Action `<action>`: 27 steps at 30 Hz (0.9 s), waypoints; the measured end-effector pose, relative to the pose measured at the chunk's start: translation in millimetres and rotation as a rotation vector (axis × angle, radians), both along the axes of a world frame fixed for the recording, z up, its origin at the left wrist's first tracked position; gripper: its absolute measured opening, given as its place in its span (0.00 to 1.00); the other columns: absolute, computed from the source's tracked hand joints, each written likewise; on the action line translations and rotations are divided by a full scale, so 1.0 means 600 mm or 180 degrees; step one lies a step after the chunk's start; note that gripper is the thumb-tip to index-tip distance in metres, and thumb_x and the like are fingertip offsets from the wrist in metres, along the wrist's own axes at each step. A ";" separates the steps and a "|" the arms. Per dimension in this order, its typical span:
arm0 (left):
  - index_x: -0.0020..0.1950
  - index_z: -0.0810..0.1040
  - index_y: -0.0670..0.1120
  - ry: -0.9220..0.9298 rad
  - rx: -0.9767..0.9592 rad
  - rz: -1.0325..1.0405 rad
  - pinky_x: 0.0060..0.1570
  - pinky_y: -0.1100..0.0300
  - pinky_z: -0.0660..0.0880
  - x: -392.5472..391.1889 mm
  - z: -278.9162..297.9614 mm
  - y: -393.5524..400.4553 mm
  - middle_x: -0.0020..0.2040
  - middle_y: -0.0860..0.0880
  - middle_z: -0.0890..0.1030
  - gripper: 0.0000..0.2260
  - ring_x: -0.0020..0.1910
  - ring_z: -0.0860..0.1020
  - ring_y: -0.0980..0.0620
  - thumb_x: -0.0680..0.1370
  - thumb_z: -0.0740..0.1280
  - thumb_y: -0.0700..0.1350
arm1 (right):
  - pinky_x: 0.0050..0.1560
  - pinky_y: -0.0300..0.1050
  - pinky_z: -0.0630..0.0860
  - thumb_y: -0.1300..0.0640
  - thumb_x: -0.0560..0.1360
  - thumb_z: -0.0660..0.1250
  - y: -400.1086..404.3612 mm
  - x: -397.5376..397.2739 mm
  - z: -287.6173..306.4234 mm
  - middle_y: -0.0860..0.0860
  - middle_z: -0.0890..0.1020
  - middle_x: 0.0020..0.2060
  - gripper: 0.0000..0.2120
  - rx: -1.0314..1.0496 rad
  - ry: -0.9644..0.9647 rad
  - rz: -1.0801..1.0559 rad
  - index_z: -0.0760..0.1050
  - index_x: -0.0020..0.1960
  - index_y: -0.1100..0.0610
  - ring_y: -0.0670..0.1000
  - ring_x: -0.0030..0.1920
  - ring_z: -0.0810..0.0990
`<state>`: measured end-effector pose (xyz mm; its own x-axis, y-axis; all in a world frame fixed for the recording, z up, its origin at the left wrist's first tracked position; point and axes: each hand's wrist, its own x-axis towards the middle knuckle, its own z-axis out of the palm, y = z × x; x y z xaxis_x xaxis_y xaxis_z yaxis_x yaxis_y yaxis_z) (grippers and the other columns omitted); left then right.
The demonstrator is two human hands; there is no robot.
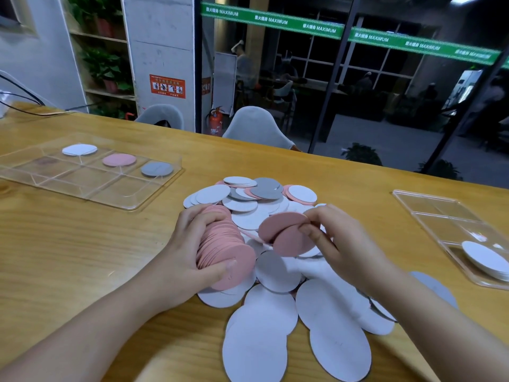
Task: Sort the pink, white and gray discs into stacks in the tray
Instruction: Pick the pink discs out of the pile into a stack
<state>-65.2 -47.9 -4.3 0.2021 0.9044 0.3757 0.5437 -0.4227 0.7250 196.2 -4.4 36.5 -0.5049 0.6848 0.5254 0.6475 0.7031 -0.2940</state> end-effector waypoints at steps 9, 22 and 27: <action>0.61 0.61 0.67 -0.0037 -0.0008 0.0041 0.54 0.86 0.52 0.001 -0.002 0.001 0.65 0.70 0.53 0.31 0.64 0.54 0.79 0.60 0.66 0.69 | 0.39 0.29 0.69 0.48 0.76 0.56 -0.044 -0.021 -0.017 0.36 0.75 0.41 0.03 -0.0306 0.0585 0.0464 0.67 0.46 0.41 0.38 0.40 0.74; 0.61 0.60 0.68 -0.0074 -0.0127 0.0031 0.53 0.87 0.52 0.000 0.001 0.001 0.63 0.74 0.52 0.40 0.63 0.52 0.80 0.53 0.61 0.80 | 0.39 0.29 0.67 0.47 0.75 0.58 -0.043 -0.026 -0.030 0.39 0.74 0.41 0.02 -0.0244 0.0452 0.0364 0.68 0.45 0.43 0.38 0.39 0.71; 0.62 0.61 0.68 0.0014 -0.0079 -0.0007 0.54 0.86 0.50 -0.001 0.000 0.002 0.63 0.74 0.51 0.41 0.64 0.51 0.79 0.52 0.66 0.77 | 0.38 0.41 0.72 0.46 0.74 0.61 -0.050 -0.062 -0.044 0.46 0.74 0.36 0.07 -0.0348 0.0374 0.0441 0.67 0.41 0.47 0.46 0.38 0.73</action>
